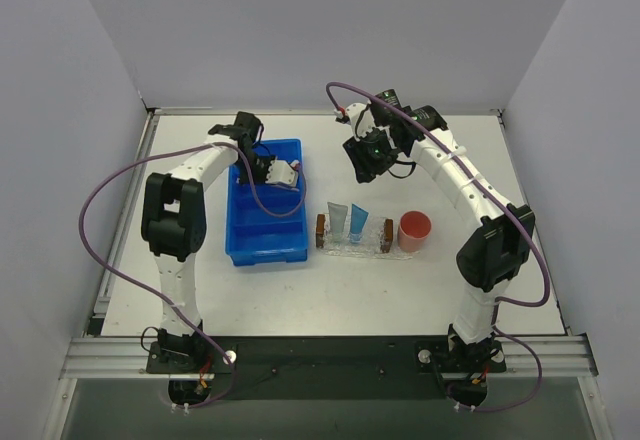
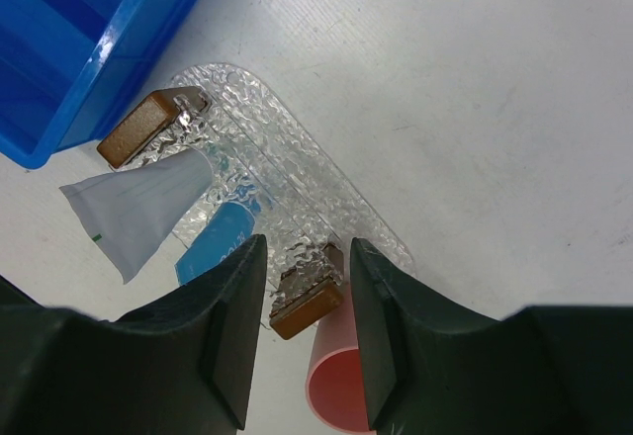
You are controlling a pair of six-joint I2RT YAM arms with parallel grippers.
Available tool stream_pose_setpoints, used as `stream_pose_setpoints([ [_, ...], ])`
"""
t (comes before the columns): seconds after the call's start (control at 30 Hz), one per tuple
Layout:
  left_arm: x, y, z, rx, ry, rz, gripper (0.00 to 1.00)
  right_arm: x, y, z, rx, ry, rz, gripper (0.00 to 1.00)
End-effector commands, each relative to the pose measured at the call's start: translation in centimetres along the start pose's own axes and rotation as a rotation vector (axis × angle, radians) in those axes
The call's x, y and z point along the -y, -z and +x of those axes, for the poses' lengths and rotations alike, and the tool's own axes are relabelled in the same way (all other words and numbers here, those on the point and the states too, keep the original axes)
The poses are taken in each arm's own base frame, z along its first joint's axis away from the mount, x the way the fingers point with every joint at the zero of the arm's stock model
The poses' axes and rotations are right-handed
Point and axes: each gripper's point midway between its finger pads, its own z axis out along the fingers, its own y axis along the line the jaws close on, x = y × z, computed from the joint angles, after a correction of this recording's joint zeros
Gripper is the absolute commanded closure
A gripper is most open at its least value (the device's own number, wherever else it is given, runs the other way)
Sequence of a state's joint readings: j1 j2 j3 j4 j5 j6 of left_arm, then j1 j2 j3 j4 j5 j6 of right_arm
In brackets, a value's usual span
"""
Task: Prepare toiletry sets of a toothbrush and toothpaste on the tray
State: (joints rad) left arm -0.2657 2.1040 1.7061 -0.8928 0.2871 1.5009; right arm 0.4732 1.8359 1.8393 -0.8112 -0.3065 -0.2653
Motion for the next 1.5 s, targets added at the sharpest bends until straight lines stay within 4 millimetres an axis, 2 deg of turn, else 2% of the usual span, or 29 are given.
stream_pose_setpoints([
  [0.0, -2.2, 4.7, -1.9, 0.018, -0.025, -0.091, 1.0, -0.7, 1.4, -0.3, 0.026, 0.022, 0.002, 0.65],
  [0.4, -2.2, 7.4, -2.6, -0.034, -0.048, -0.125, 1.0, -1.2, 1.4, -0.7, 0.036, 0.029, -0.009, 0.65],
  [0.83, -2.5, 10.9, -3.8, 0.025, 0.065, -0.219, 1.0, -1.0, 2.6, -2.2, 0.082, 0.045, 0.005, 0.65],
  [1.17, -2.8, 14.0, -5.4, 0.147, 0.226, -0.317, 1.0, -0.1, 4.7, -4.7, 0.162, 0.058, 0.044, 0.64],
  [1.3, -3.2, 15.2, -6.6, 0.195, 0.297, -0.339, 1.0, -0.3, 5.7, -5.9, 0.206, 0.062, 0.03, 0.64],
  [1.47, -3.3, 17.1, -8.4, 0.239, 0.343, -0.347, 1.0, -1.6, 7.4, -7.8, 0.284, 0.081, -0.036, 0.62],
])
